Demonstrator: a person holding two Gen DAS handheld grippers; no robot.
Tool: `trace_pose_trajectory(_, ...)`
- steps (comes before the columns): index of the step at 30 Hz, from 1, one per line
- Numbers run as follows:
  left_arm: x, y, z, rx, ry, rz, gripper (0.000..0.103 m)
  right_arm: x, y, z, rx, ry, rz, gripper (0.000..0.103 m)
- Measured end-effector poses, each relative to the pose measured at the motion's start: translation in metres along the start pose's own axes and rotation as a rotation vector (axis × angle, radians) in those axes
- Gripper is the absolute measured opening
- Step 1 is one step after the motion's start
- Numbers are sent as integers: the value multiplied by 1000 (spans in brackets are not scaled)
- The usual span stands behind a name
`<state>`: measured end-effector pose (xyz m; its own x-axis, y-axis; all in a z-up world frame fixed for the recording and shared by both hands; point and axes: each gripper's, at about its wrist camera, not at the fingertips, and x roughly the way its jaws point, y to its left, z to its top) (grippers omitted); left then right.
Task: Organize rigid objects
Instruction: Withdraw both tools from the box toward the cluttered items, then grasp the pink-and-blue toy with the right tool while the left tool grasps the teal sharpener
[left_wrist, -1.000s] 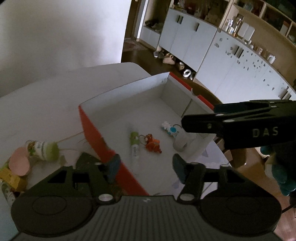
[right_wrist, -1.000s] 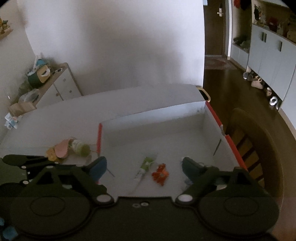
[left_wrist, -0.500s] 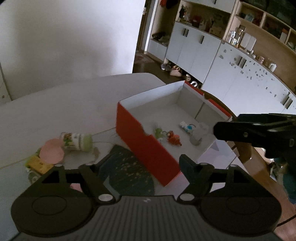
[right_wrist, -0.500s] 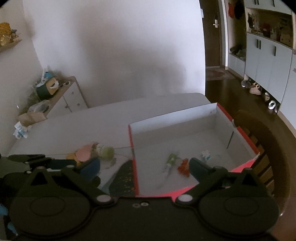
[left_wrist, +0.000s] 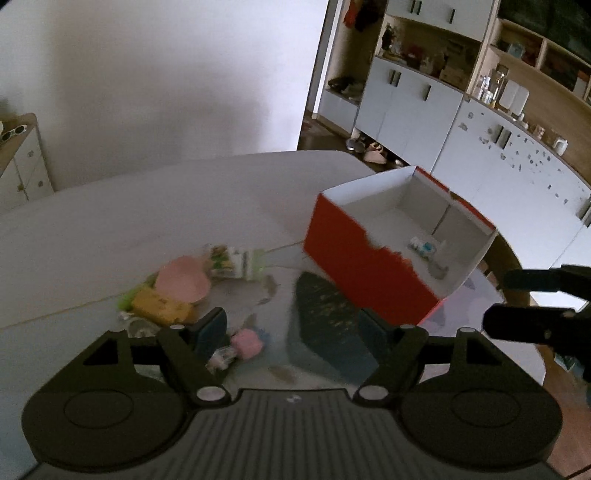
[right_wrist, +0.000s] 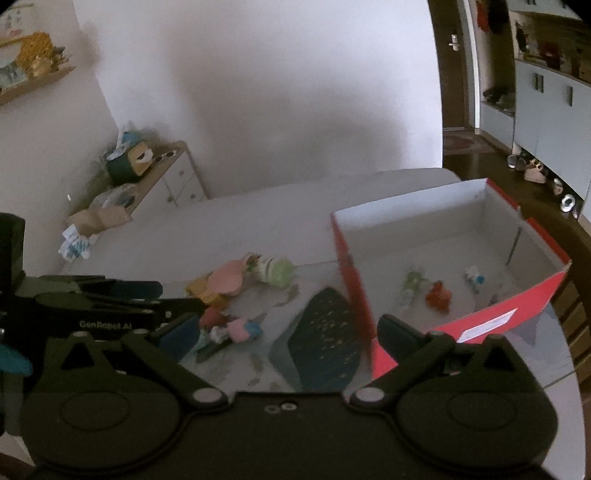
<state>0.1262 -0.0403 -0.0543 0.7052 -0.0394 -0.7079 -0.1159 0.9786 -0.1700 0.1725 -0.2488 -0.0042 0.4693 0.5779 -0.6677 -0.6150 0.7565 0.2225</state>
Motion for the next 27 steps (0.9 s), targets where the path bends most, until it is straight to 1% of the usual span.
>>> trace_pose_trajectory(8, 5, 43, -35, -9, 29, 30, 79, 21, 34, -13, -53, 42, 30, 103)
trace_pose_trajectory(11, 8, 51, -48, 19, 11, 64, 79, 32, 45, -14, -70, 55, 33, 102)
trace_pose_trajectory(13, 12, 57, -55, 21, 8, 59, 79, 41, 52, -15, -95, 64, 37, 102)
trace_pose_trajectory(16, 20, 64, -63, 28, 2, 70, 79, 55, 60, -17, -125, 83, 17, 102)
trace_pose_trajectory(18, 26, 68, -69, 34, 0, 81, 79, 65, 63, -17, -137, 91, 3, 101)
trace_pose_trajectory(22, 39, 76, -77, 38, 12, 94, 79, 87, 68, -19, -163, 129, 12, 101)
trace_pose_trajectory(25, 48, 83, -81, 40, 17, 108, 79, 106, 68, -21, -156, 165, 1, 99)
trace_pose_trajectory(27, 55, 86, -83, 34, 21, 103, 79, 117, 68, -21, -157, 177, -15, 97)
